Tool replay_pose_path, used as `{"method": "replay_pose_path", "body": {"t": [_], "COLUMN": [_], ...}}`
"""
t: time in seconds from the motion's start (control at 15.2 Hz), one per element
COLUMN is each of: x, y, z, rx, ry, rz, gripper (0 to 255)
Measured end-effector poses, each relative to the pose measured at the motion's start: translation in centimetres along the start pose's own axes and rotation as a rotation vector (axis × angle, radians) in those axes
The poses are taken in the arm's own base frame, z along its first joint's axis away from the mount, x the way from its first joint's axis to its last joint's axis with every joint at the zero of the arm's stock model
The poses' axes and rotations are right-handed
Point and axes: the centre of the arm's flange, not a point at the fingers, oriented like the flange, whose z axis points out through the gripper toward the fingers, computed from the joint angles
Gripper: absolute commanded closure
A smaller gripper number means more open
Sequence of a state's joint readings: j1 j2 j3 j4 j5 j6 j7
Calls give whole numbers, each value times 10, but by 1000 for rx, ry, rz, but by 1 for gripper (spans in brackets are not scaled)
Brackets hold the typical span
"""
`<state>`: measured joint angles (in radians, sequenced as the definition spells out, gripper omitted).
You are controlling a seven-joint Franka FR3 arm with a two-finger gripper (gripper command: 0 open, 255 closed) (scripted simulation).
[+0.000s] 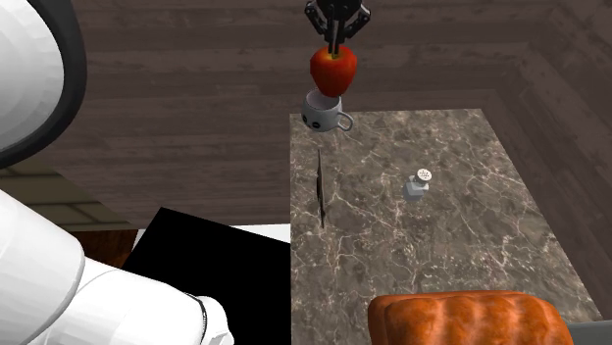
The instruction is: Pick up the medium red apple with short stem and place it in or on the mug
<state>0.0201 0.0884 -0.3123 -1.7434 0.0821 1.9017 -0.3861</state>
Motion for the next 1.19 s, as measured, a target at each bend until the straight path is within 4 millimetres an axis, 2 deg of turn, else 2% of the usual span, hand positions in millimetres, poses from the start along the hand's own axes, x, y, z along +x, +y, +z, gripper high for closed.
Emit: {"method": "replay_pose_path", "body": {"t": [0.33, 0.73, 0.79, 1.19], "x": [-2, -3, -3, -3], "y": [1, 1, 1, 1], "z": [24, 27, 27, 28], "rx": [0, 0, 0, 0], "ry": [0, 1, 1, 1], "rz": [0, 0, 0, 0], "gripper": [255, 255, 0, 0]}}
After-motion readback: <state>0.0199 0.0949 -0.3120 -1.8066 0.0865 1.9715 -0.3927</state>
